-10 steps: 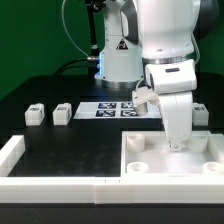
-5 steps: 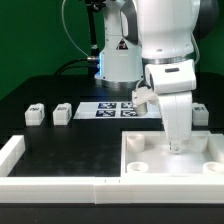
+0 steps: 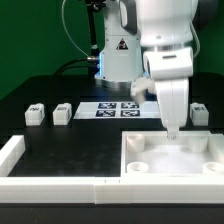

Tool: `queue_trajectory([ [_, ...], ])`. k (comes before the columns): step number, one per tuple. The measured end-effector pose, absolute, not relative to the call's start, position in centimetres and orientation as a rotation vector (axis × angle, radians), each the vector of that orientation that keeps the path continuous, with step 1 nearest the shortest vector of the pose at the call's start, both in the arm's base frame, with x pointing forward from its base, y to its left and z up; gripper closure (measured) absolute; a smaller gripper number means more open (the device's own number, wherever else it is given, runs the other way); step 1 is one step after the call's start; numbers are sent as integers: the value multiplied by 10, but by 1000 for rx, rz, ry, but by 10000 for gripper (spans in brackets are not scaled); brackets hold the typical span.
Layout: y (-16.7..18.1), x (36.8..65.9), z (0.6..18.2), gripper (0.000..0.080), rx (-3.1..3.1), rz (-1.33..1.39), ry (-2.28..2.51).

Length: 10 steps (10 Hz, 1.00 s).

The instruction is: Assemble one leg

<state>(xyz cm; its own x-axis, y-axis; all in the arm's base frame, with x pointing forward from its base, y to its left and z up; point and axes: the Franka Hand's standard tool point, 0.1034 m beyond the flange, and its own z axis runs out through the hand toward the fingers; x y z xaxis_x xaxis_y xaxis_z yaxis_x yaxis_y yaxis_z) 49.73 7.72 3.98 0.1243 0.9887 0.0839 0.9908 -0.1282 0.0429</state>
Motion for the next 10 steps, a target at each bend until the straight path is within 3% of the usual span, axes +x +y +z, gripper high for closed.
queue_trajectory([
  [1,83,491,57,150,-2428,-142,-1971],
  [3,102,470,68,150,-2641,-137,-1669],
  [5,135,453,68,150,-2874,-133,-1162],
  [8,135,454,67,150,-2972,-122,-795],
  [10,144,449,68,150,-3031,-87,-268],
])
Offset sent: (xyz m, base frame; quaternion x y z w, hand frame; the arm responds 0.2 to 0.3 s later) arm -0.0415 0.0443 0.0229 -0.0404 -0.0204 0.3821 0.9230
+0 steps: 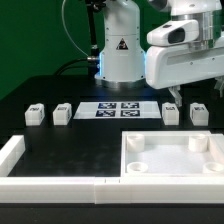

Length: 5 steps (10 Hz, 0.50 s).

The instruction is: Assemble one leg

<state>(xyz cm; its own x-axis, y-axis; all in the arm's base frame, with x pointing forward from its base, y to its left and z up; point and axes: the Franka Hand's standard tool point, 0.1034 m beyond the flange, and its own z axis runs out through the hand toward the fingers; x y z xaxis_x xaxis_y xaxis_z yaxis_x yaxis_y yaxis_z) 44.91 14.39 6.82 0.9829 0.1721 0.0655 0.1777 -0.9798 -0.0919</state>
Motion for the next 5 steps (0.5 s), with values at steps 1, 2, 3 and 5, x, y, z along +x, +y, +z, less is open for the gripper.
queue_trajectory([
  [1,154,445,69,150,-3035,-74,-93],
  [2,159,437,63,150,-3023,-48,131],
  [3,157,433,61,150,-3034,7,53],
  [5,156,432,61,150,-3040,72,48],
])
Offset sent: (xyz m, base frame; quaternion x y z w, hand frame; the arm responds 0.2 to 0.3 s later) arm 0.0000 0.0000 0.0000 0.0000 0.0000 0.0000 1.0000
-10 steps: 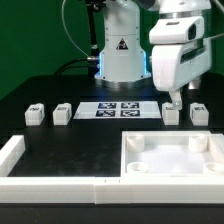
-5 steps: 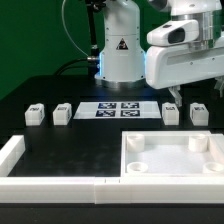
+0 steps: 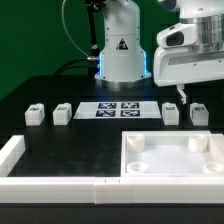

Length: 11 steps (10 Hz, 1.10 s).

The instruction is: Assemble one leg

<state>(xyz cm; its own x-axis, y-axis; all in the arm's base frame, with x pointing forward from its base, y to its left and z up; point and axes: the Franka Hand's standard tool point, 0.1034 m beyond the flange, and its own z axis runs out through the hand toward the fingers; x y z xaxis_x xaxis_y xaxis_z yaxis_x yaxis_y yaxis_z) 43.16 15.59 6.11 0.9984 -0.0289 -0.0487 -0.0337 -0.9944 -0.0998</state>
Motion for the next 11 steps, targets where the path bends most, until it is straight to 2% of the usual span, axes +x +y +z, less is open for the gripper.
queue_trajectory([
  [3,162,418,52,150,-3011,614,98],
  [5,165,407,45,150,-2966,863,80],
  [9,160,404,41,150,-2812,1325,61],
  [11,163,393,25,150,-2821,1353,115],
])
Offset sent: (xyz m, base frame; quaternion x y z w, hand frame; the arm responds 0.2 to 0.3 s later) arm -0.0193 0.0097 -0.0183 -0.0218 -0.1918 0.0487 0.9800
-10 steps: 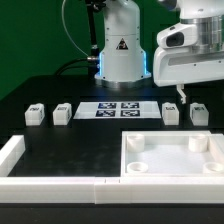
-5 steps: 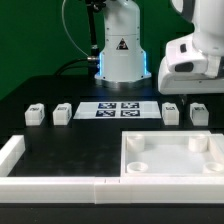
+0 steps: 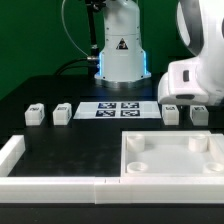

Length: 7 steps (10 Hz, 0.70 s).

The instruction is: Assemble one leg

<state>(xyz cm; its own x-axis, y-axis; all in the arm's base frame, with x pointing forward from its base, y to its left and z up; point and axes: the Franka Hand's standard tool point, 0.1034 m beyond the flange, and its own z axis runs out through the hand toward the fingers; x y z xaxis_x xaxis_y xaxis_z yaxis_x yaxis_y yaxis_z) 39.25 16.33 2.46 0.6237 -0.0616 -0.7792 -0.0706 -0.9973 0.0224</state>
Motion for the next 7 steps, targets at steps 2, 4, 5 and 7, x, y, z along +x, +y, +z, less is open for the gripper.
queue_trajectory([
  [2,166,385,17,150,-2816,1384,118],
  [4,167,384,15,150,-2813,1391,115],
  [5,167,384,15,283,-2813,1391,115],
  [7,167,383,15,421,-2813,1392,115],
])
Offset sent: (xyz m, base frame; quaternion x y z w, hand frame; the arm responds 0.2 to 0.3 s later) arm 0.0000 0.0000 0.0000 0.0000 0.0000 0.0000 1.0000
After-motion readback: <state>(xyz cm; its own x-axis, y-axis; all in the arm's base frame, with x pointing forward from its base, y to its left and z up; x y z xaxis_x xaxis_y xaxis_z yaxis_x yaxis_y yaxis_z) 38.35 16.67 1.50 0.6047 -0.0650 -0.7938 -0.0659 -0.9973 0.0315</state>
